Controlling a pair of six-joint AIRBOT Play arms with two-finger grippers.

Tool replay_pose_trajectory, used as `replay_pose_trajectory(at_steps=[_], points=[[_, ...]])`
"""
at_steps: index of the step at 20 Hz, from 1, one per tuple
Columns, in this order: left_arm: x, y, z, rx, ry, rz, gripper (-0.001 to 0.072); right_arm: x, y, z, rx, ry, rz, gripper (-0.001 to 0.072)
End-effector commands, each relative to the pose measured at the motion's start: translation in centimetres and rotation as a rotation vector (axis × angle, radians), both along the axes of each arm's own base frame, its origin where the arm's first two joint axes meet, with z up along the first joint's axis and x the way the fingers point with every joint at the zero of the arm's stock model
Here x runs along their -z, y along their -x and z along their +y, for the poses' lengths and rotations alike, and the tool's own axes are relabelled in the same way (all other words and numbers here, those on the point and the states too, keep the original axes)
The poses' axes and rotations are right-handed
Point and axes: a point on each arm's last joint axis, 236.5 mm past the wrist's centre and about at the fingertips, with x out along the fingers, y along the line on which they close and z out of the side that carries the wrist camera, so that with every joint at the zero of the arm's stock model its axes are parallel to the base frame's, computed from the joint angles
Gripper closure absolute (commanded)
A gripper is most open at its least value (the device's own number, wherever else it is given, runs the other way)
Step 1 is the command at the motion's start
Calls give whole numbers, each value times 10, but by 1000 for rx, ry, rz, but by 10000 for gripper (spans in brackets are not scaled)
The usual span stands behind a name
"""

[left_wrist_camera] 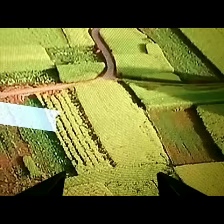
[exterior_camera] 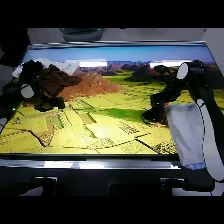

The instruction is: Fold the shirts.

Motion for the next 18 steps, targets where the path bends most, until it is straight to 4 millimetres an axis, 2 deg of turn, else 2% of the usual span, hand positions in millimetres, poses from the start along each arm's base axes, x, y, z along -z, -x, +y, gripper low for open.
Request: replay_pose_trajectory(at_steps=[1,11,15,18], points=[[0,0,0,0,0,0,61,0,0,0,0,0,0,76],[0,0,0,0,0,0,61,0,-1,0,1,-1,-3,76],[-1,-3,0,0,2,-15,61,-4,-19,1,11,-6,-82,75],[-3,-9,-1,-2,4,-40,60,-2,-20,-13,10,55,-84,76]])
